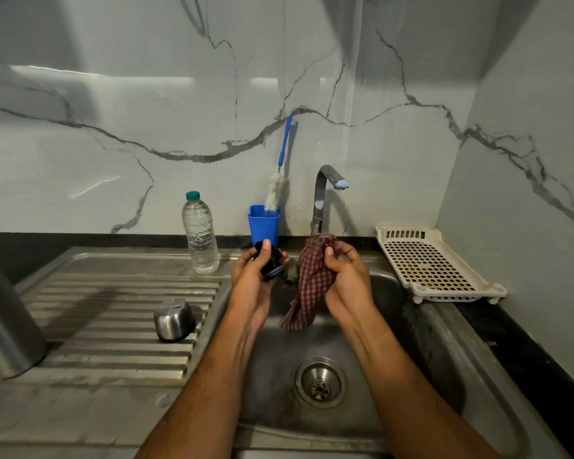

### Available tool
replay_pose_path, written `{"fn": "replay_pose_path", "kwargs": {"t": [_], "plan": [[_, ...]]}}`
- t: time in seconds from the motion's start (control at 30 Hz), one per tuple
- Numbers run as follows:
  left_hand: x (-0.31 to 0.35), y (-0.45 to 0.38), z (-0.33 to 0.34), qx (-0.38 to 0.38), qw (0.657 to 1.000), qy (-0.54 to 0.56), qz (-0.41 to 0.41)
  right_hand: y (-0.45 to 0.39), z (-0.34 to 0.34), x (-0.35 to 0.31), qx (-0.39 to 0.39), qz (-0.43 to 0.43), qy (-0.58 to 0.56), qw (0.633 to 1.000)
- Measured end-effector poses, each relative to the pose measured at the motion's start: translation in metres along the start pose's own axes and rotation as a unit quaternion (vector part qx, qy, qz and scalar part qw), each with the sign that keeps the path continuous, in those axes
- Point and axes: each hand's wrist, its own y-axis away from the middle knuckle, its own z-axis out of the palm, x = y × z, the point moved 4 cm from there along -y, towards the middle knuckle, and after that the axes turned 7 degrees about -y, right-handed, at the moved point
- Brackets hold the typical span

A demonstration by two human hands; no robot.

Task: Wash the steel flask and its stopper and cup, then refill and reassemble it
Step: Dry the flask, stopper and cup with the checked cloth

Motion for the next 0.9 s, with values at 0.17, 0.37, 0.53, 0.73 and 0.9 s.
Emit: {"fn": "replay_pose_path", "kwargs": {"t": [0.17,0.37,0.53,0.73,0.9], "plan": [[-0.004,-0.001,0.005,-0.019,0.998,-0.052,0.000,0.008,-0.001,0.021,0.051,0.034,-0.025,0.998],[-0.010,0.000,0.006,-0.037,0.998,-0.023,-0.055,0.010,0.012,0.023,-0.025,-0.023,0.017,0.999],[-0.001,0.000,0.002,-0.013,0.998,-0.033,-0.057,0.010,0.016,0.012,-0.094,-0.053,0.125,0.986],[0.002,-0.001,0.001,-0.009,0.996,-0.079,-0.027,0.001,0.009,0.002,-0.109,-0.084,0.081,0.987],[0.007,0.003,0.007,-0.033,0.976,-0.205,0.061,0.004,0.013,0.005,-0.114,-0.086,0.132,0.981]]}}
